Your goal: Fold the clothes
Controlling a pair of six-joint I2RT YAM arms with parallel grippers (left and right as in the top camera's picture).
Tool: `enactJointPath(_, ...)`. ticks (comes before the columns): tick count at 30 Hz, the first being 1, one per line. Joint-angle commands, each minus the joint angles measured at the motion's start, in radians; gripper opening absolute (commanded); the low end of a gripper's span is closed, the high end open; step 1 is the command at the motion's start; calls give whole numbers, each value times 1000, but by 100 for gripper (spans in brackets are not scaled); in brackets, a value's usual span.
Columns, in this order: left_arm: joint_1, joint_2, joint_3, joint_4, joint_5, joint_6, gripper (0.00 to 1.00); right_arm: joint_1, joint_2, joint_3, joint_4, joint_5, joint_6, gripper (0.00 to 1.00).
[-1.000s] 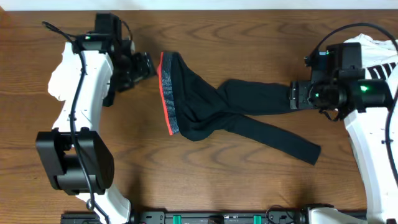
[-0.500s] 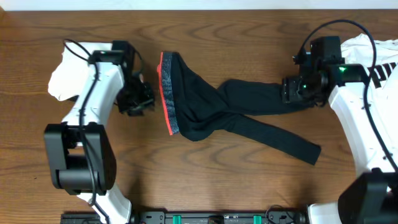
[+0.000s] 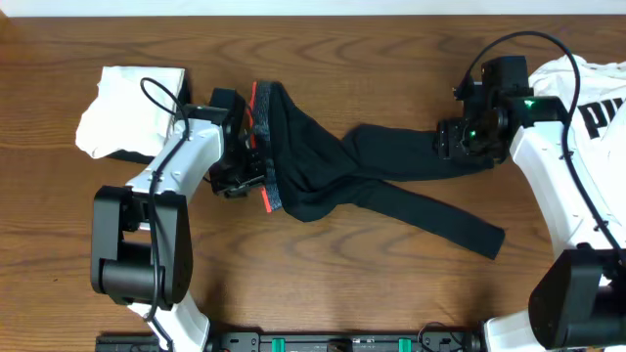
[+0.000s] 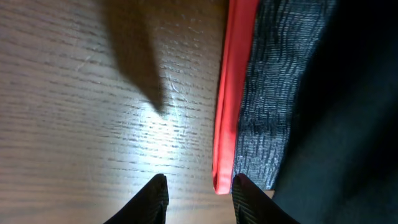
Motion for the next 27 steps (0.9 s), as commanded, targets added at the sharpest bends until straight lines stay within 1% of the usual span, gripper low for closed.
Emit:
enactJointPath(1, 1, -22, -7, 11, 40, -21, 36, -8, 7, -5, 5, -9, -17, 69)
enactJointPath(6, -16, -22, -7, 21, 42, -25, 36, -8, 7, -5, 5, -9, -17, 69)
enactJointPath(10, -53, -22, -7, 31, 38, -43, 36, -8, 7, -5, 5, -9, -17, 69)
enactJointPath(16, -120, -22, -7, 79, -23, -95, 36, -8, 7, -5, -1, -9, -18, 69)
enactJointPath(19, -150, -22, -7, 117, -19, -108, 36, -8, 7, -6, -6, -8, -21, 69)
enactJointPath(24, -211, -22, -7, 237, 100, -112, 36, -8, 7, -5, -6, -9, -20, 69)
enactJointPath(27, -253, -22, -7, 315, 122, -137, 37, -8, 7, -5, -10, -9, -20, 70)
